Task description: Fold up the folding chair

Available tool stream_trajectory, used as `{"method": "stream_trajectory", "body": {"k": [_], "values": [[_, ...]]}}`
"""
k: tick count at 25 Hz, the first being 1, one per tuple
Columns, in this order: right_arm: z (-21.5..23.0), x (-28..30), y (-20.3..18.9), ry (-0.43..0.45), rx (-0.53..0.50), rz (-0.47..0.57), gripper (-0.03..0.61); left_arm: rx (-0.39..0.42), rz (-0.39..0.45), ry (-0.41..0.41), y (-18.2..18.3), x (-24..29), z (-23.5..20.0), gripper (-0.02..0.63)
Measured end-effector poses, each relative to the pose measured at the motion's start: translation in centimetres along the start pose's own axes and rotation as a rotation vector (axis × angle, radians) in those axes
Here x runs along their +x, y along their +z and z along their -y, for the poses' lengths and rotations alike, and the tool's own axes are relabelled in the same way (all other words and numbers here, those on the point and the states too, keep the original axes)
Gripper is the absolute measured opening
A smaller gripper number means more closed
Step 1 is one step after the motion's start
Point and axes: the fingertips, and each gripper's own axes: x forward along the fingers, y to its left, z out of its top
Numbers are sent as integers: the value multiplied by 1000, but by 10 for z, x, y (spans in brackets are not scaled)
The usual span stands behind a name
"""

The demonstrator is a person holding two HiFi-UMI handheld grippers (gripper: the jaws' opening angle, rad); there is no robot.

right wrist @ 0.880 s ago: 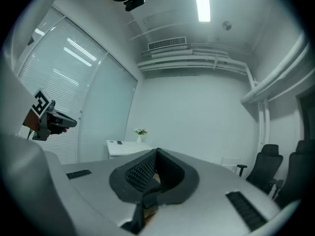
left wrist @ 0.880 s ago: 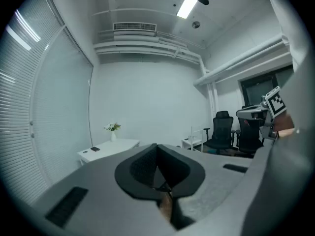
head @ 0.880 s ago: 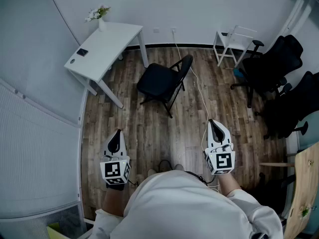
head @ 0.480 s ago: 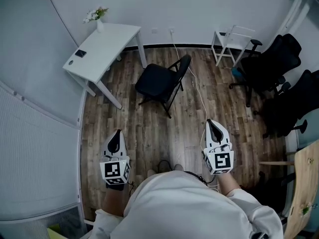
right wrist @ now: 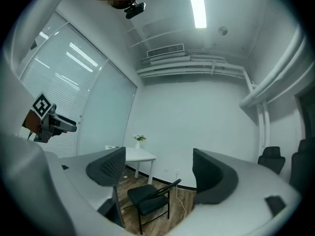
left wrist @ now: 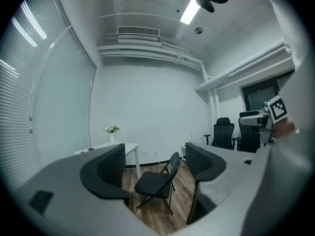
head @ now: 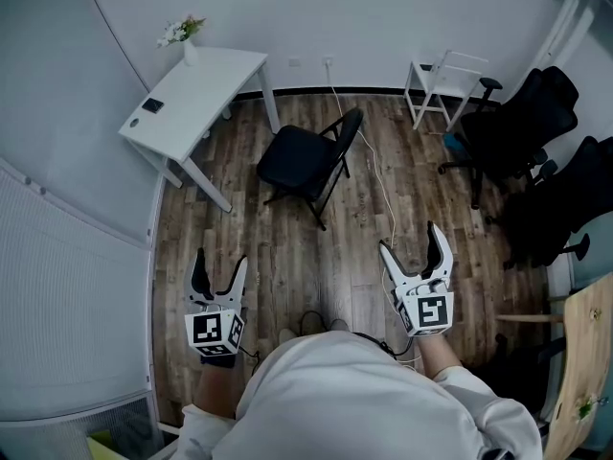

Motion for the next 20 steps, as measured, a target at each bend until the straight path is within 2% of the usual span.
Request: {"method": "stream_trajectory", "body": {"k": [7,12,15,20], "values": [[30,1,-11,26,20,-8,405,4,-19,58,4,8,18,376],[38,13,-31,84,28,-33,405,-22,-53,96,-15,5,28,376],[32,27,-35,97,34,-47,405,-40,-87,110,-30,7,18,376],[7,69,-45,135,19,-98,405,-64,-94,116,-41,30,-16,374]]}}
